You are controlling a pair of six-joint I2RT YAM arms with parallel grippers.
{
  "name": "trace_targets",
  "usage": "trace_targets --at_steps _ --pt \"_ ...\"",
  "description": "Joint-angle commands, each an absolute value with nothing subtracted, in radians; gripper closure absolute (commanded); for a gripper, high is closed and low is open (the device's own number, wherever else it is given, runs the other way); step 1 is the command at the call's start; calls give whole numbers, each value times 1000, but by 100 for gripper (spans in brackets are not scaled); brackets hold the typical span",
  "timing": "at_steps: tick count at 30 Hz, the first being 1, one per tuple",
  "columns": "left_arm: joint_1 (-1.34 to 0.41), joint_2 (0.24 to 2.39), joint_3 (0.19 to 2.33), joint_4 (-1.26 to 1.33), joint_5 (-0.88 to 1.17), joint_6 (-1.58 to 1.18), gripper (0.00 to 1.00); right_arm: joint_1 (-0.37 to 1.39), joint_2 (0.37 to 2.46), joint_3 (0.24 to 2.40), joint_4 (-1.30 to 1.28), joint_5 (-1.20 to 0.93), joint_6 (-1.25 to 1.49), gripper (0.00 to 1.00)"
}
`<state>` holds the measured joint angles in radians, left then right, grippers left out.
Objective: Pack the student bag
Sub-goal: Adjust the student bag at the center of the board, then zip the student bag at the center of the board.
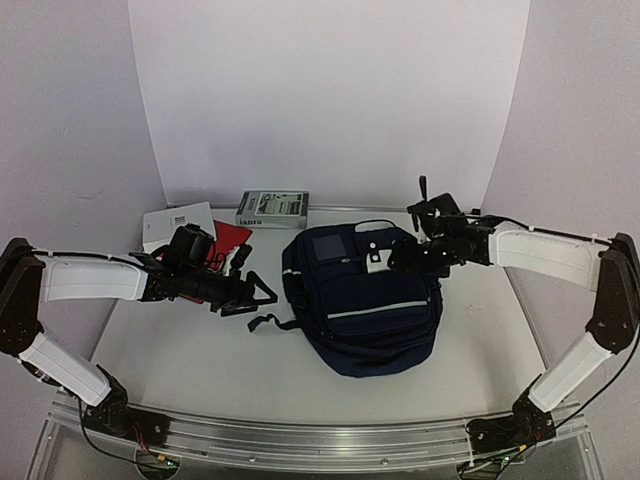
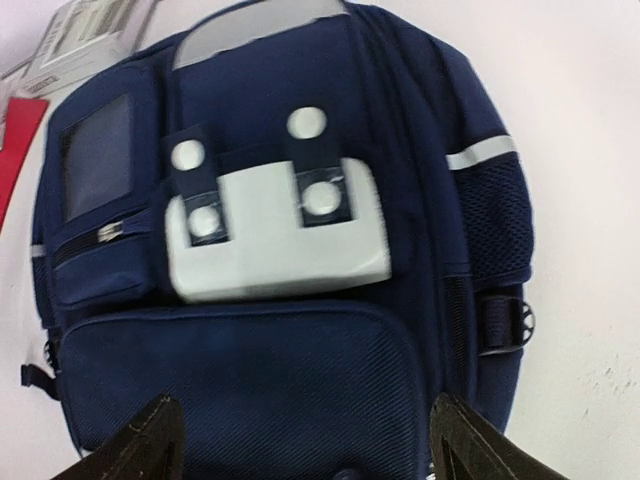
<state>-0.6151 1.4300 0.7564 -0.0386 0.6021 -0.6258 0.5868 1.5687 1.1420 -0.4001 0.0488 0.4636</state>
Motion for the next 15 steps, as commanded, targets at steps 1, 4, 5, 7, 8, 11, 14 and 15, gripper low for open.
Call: trace_targets --at_steps 1,4,5,7,8,11,14,15 --pt "-614 1436 750 38 581 -641 19 760 1558 1195 -473 166 515 16" --pt "-614 1441 754 41 573 -648 19 862 1618 1233 -474 195 563 16" --pt "-614 1440 754 41 570 -650 19 901 1644 1253 -474 211 583 16" --pt "-614 1436 754 37 567 -653 18 965 1700 1293 -474 240 619 16" --pt "-614 1431 753 34 564 -653 18 988 1728 1313 -474 259 632 16" --pt "-614 1406 744 16 549 -653 18 1030 1808 1357 -486 312 666 19" --pt "-614 1374 731 6 532 -654 18 1045 1873 1387 -508 363 690 22" --pt "-614 1363 727 -11 529 -656 18 1051 1891 1396 -512 373 690 25"
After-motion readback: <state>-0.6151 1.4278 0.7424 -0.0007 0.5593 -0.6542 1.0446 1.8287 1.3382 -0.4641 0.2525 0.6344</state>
